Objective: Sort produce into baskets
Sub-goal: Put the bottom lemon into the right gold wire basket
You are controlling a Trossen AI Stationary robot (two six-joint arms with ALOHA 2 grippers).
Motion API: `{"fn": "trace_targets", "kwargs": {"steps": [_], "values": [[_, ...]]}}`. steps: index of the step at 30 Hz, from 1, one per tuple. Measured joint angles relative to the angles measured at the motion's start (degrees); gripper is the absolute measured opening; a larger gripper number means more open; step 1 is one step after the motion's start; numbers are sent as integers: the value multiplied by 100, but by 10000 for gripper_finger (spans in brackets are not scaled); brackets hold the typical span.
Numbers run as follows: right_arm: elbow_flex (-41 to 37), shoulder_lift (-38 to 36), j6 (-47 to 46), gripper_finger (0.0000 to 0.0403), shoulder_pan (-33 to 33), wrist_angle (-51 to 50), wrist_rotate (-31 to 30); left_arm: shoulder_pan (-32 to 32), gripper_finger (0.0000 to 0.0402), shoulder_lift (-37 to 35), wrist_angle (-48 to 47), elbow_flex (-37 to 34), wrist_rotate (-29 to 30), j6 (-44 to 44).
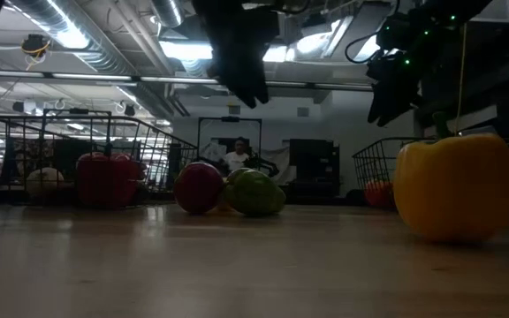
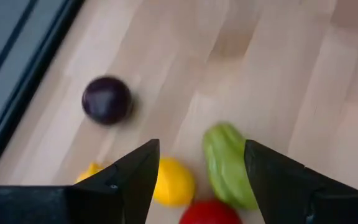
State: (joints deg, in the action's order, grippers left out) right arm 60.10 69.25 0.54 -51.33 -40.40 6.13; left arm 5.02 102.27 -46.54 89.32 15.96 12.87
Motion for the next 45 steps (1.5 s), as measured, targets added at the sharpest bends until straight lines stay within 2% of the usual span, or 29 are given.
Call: {"fn": "trace_targets", "kwargs": {"steps": [7, 17, 24, 27, 37, 45], "values": [[-2, 0, 1, 209, -1, 0, 2, 7, 230, -150, -863, 0, -209, 217], [-4, 0, 1, 209, -1, 2, 11, 7, 230, -148, -740, 0, -186, 236], [-4, 0, 0, 209, -2, 2, 11, 166, 230, -146, -695, 0, -113, 1376], [-4, 0, 2, 209, -2, 2, 11, 239, 230, -146, -680, 0, -110, 1602], [-7, 2, 2, 209, -2, 2, 11, 302, 230, -141, -680, 0, -111, 1101], [-7, 2, 2, 209, -2, 4, 12, 441, 234, -53, -922, -2, -220, 1987]]}}
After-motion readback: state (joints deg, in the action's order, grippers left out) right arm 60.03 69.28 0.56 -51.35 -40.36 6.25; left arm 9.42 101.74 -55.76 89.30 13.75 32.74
